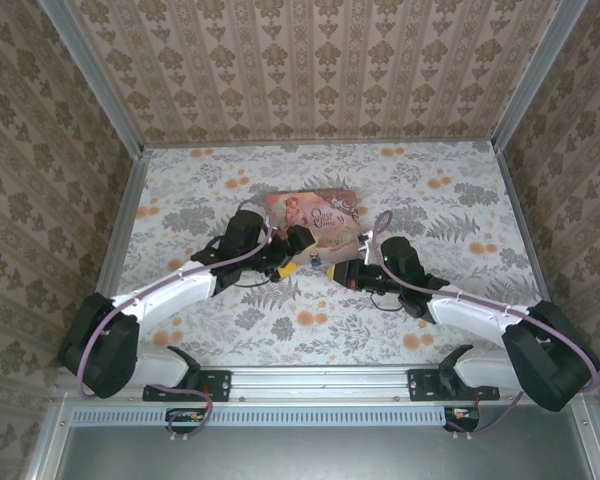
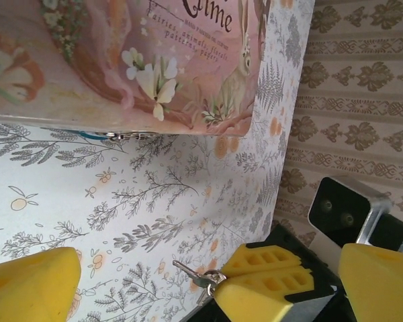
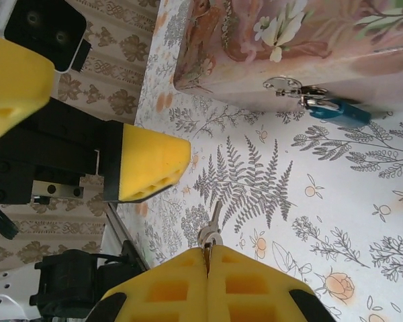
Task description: Unlock a padlock with a key
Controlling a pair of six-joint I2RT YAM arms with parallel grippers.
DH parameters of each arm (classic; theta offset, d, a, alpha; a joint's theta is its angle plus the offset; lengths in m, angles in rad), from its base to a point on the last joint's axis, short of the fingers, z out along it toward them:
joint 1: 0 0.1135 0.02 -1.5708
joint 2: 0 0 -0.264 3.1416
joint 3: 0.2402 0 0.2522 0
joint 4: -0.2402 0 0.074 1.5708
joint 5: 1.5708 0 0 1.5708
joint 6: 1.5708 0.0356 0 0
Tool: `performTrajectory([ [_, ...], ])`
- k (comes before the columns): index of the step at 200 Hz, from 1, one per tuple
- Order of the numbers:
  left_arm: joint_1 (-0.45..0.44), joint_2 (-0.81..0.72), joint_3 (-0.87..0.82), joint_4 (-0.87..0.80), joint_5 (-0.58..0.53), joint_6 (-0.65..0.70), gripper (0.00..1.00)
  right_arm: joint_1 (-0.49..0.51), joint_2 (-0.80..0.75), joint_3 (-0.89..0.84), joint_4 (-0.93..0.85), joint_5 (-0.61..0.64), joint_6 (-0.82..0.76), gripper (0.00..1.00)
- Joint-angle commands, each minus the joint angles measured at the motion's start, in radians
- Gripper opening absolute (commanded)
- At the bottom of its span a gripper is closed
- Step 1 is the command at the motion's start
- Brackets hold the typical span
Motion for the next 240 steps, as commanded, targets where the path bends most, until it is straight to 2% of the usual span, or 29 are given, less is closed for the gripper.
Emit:
performTrajectory([
  [1, -0.004, 0.008, 0.036, 0.01, 0.021, 0.023, 1.0, -0.001, -0.055, -0.026, 0.026, 0.037, -0.013, 0.0],
  [43, -0.001, 0.008, 0.041, 0.003, 0.019, 0.034, 1.0, -0.015, -0.139, -0.067, 0.013, 0.009, -0.04, 0.0],
  [103, -0.007, -0.001, 0.013, 0.043, 0.045, -0.022, 0.98, -0.034, -0.187, -0.078, 0.007, -0.077, -0.156, 0.0],
  [163, -0.047, 0.075, -0.015, 0.215, 0.095, -0.149, 0.86, -0.034, -0.185, -0.051, 0.009, -0.098, -0.218, 0.0],
  [200, -0.074, 0.097, -0.003, 0.216, 0.075, -0.138, 0.82, -0.033, -0.158, -0.046, 0.061, -0.08, -0.154, 0.0],
  [240, -0.072, 0.073, -0.048, 0.27, 0.016, -0.122, 0.79, -0.032, -0.109, -0.068, 0.181, -0.026, 0.023, 0.0],
])
